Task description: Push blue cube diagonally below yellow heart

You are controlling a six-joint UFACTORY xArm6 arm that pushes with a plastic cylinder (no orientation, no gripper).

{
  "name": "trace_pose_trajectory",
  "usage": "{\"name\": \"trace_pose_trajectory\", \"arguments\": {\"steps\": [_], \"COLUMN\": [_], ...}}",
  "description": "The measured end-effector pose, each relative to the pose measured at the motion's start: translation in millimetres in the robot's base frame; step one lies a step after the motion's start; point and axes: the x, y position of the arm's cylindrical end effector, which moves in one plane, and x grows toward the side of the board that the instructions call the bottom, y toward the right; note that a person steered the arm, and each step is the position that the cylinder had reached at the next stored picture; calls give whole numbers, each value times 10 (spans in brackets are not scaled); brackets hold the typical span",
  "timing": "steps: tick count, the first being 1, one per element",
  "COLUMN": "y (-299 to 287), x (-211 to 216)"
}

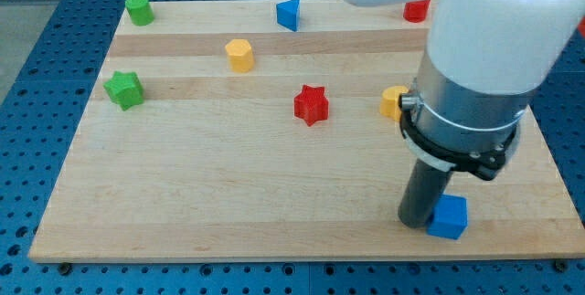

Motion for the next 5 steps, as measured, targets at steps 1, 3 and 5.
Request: {"name": "trace_pose_trajectory", "arguments": {"steps": [1, 3, 5], "y": [277, 434, -125], "x": [0, -44, -55]}}
